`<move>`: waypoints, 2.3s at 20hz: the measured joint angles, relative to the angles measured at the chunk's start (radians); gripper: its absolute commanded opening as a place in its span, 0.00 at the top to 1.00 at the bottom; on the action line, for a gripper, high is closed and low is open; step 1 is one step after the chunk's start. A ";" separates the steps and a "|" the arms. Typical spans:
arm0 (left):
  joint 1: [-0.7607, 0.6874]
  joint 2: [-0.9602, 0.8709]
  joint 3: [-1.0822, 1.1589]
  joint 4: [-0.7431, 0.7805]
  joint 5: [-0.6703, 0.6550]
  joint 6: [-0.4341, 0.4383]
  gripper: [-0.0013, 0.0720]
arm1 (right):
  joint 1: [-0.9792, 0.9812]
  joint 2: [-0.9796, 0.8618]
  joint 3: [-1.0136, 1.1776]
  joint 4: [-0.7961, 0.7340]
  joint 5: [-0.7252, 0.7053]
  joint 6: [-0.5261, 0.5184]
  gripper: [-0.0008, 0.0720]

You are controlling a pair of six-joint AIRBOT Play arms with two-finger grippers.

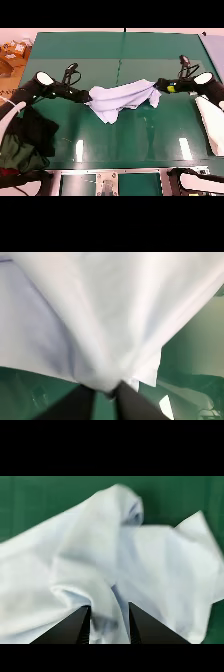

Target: Fold the shirts.

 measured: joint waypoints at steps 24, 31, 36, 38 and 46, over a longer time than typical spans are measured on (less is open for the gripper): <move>0.365 -0.044 0.145 0.159 -0.160 -0.025 0.31 | 0.215 -0.126 -0.221 0.248 -0.113 0.097 0.97; 0.350 -0.193 0.143 0.090 -0.126 -0.026 0.31 | 0.229 -0.168 -0.177 0.255 -0.116 0.054 0.96; 0.260 -0.281 0.143 0.015 -0.063 0.016 0.31 | 0.230 -0.172 -0.173 0.256 -0.104 0.046 0.96; 0.230 -0.298 0.145 0.001 -0.043 0.028 0.76 | 0.230 -0.172 -0.172 0.256 -0.098 0.045 0.96; 0.250 -0.277 0.183 0.031 -0.074 0.040 0.95 | 0.178 -0.122 -0.145 0.228 -0.011 0.044 0.97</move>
